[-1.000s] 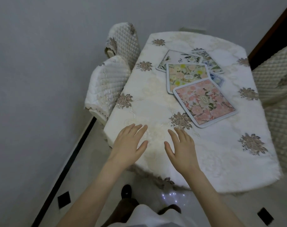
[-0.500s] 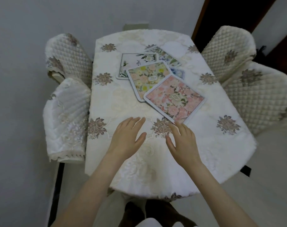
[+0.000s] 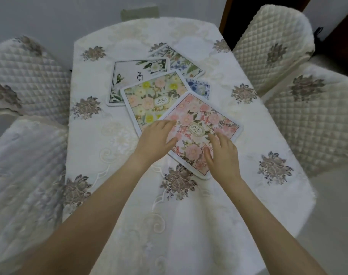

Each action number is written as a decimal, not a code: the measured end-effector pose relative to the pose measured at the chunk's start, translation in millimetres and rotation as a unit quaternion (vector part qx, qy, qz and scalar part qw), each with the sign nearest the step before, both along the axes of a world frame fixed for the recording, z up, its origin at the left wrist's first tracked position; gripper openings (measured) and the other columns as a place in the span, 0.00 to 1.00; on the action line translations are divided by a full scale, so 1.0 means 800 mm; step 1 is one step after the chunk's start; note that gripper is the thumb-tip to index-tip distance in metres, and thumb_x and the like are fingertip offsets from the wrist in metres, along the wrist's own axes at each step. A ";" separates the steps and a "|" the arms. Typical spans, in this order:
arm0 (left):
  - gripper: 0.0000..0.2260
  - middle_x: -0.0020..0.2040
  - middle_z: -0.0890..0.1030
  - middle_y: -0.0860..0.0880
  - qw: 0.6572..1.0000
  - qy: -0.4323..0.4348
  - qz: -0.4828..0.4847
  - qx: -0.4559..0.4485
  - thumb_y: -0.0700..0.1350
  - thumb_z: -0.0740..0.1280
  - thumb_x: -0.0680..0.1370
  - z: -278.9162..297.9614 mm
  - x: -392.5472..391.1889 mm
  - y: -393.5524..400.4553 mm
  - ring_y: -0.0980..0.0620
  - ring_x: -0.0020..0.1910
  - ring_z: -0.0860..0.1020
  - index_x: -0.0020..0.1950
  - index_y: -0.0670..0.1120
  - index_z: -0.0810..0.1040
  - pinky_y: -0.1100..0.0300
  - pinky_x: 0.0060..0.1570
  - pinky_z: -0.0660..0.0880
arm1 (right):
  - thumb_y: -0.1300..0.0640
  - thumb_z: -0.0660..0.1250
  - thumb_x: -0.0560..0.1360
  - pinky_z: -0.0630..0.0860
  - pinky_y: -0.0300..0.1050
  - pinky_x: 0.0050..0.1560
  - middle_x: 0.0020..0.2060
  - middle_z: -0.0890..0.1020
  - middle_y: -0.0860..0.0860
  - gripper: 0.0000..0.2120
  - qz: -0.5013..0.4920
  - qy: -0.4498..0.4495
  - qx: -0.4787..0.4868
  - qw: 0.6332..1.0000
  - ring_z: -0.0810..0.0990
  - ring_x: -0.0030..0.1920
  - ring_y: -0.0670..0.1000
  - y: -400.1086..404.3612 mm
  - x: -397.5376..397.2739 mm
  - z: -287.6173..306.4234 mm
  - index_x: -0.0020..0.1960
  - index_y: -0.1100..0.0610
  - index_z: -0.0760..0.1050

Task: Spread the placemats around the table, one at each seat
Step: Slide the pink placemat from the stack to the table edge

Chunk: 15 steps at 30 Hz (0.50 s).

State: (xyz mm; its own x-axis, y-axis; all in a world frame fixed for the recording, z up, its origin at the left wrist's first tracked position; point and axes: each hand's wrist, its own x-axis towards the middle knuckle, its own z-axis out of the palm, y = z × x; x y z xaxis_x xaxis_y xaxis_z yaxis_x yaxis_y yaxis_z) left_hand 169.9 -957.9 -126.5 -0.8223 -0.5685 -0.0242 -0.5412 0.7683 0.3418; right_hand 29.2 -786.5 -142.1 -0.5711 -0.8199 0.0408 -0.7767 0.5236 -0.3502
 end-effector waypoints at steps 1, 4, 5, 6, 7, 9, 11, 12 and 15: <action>0.25 0.70 0.71 0.47 1.000 -0.001 0.007 0.008 0.54 0.61 0.78 -0.009 -0.012 -0.011 0.46 0.68 0.67 0.73 0.48 0.63 0.50 0.65 0.66 | 0.55 0.60 0.78 0.67 0.60 0.66 0.69 0.69 0.59 0.19 -0.003 -0.007 0.001 1.000 0.67 0.69 0.61 -0.008 -0.009 -0.010 0.68 0.59 0.68; 0.27 0.70 0.70 0.46 0.997 -0.012 0.064 0.044 0.55 0.62 0.77 -0.042 -0.038 -0.028 0.45 0.69 0.67 0.73 0.47 0.62 0.48 0.66 0.66 | 0.53 0.59 0.78 0.64 0.61 0.68 0.71 0.67 0.60 0.22 0.010 -0.026 0.040 0.999 0.64 0.72 0.61 -0.030 -0.039 -0.041 0.70 0.58 0.65; 0.28 0.71 0.69 0.45 0.994 -0.011 0.090 0.057 0.56 0.62 0.77 -0.054 -0.043 -0.028 0.44 0.69 0.66 0.73 0.46 0.62 0.47 0.66 0.66 | 0.52 0.59 0.78 0.63 0.61 0.69 0.72 0.66 0.60 0.23 0.020 -0.028 0.057 0.998 0.63 0.72 0.61 -0.038 -0.051 -0.051 0.71 0.57 0.64; 0.28 0.71 0.69 0.44 0.991 -0.006 0.114 0.069 0.56 0.62 0.77 -0.066 -0.046 -0.024 0.44 0.70 0.66 0.73 0.45 0.62 0.47 0.67 0.65 | 0.51 0.59 0.78 0.62 0.61 0.70 0.72 0.65 0.60 0.24 0.030 -0.026 0.073 0.997 0.62 0.73 0.61 -0.047 -0.064 -0.060 0.72 0.56 0.63; 0.28 0.71 0.68 0.44 0.989 0.000 0.130 0.077 0.56 0.62 0.77 -0.077 -0.048 -0.017 0.44 0.70 0.65 0.73 0.44 0.62 0.48 0.68 0.63 | 0.49 0.59 0.78 0.60 0.61 0.70 0.73 0.64 0.59 0.25 0.042 -0.021 0.089 0.995 0.61 0.73 0.61 -0.056 -0.077 -0.068 0.73 0.56 0.61; 0.29 0.72 0.66 0.43 0.987 -0.004 0.141 0.075 0.55 0.62 0.77 -0.097 -0.050 0.003 0.43 0.72 0.63 0.73 0.44 0.61 0.48 0.71 0.60 | 0.45 0.57 0.78 0.59 0.61 0.70 0.74 0.63 0.59 0.27 0.073 -0.004 0.111 0.991 0.60 0.73 0.61 -0.076 -0.102 -0.079 0.74 0.54 0.59; 0.29 0.73 0.65 0.42 0.987 -0.007 0.149 0.060 0.54 0.63 0.76 -0.112 -0.052 0.022 0.42 0.73 0.61 0.74 0.44 0.60 0.48 0.72 0.59 | 0.44 0.56 0.78 0.58 0.62 0.70 0.74 0.62 0.58 0.27 0.112 0.012 0.122 0.986 0.59 0.74 0.61 -0.095 -0.126 -0.088 0.74 0.52 0.59; 0.29 0.72 0.65 0.42 0.984 0.000 0.167 0.058 0.54 0.63 0.76 -0.118 -0.054 0.030 0.42 0.72 0.61 0.73 0.44 0.61 0.48 0.71 0.60 | 0.43 0.55 0.78 0.58 0.62 0.70 0.74 0.62 0.58 0.26 0.129 0.019 0.123 0.984 0.59 0.74 0.61 -0.104 -0.137 -0.092 0.73 0.52 0.59; 0.26 0.71 0.66 0.41 0.964 0.023 0.256 0.066 0.52 0.64 0.75 -0.126 -0.060 0.046 0.42 0.70 0.61 0.70 0.42 0.63 0.49 0.70 0.61 | 0.43 0.56 0.78 0.61 0.61 0.68 0.73 0.64 0.58 0.26 0.140 0.033 0.125 0.982 0.62 0.72 0.61 -0.129 -0.171 -0.099 0.72 0.53 0.60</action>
